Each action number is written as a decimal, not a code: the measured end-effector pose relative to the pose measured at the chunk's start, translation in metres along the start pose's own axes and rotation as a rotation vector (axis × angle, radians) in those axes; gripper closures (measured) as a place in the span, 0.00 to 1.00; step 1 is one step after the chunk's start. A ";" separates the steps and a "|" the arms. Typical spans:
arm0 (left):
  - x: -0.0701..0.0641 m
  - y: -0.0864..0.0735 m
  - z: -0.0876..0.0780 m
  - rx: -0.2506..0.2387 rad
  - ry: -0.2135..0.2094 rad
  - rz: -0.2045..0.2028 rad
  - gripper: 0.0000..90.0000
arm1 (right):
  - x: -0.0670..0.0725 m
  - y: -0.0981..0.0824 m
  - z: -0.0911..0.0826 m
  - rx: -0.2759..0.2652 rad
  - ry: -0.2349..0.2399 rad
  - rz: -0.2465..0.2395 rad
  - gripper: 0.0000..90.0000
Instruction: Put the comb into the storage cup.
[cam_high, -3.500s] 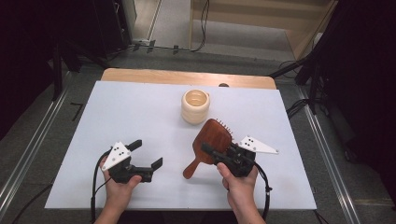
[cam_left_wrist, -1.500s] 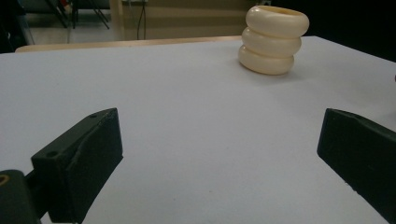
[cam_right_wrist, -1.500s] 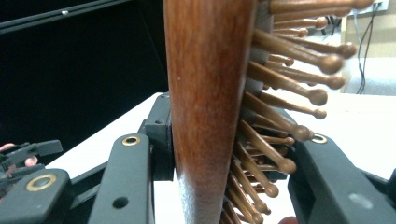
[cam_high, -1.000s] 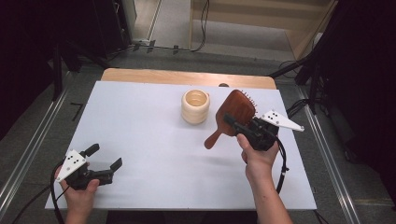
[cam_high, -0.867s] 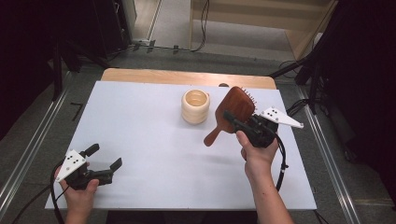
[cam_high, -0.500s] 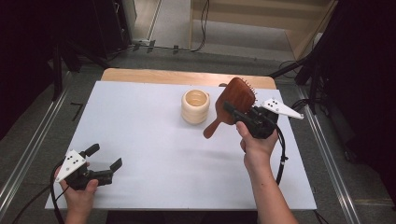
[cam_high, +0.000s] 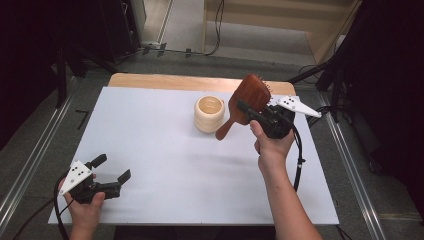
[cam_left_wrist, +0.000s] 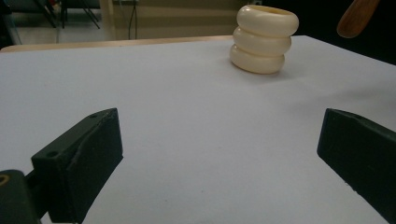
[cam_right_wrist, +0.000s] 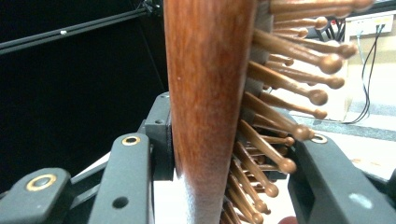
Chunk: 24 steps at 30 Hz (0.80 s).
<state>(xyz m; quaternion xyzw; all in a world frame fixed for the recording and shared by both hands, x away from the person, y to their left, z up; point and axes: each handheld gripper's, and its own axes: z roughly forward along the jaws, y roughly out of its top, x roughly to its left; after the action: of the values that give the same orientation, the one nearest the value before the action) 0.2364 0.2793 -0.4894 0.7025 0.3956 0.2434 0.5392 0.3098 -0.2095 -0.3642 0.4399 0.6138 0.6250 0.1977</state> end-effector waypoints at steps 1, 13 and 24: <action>0.000 0.000 0.000 -0.001 0.000 0.001 0.00 | 0.000 0.001 0.001 0.000 0.000 0.000 0.60; 0.000 0.000 -0.001 -0.009 0.003 -0.006 0.00 | -0.003 0.009 0.016 -0.009 0.001 0.010 0.60; 0.001 0.000 -0.001 -0.011 0.006 -0.005 0.00 | -0.006 0.021 0.028 -0.021 0.009 0.019 0.60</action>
<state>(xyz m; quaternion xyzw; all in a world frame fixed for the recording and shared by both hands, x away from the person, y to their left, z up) 0.2358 0.2806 -0.4892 0.6977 0.3975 0.2466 0.5426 0.3419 -0.2011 -0.3501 0.4408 0.6038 0.6354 0.1936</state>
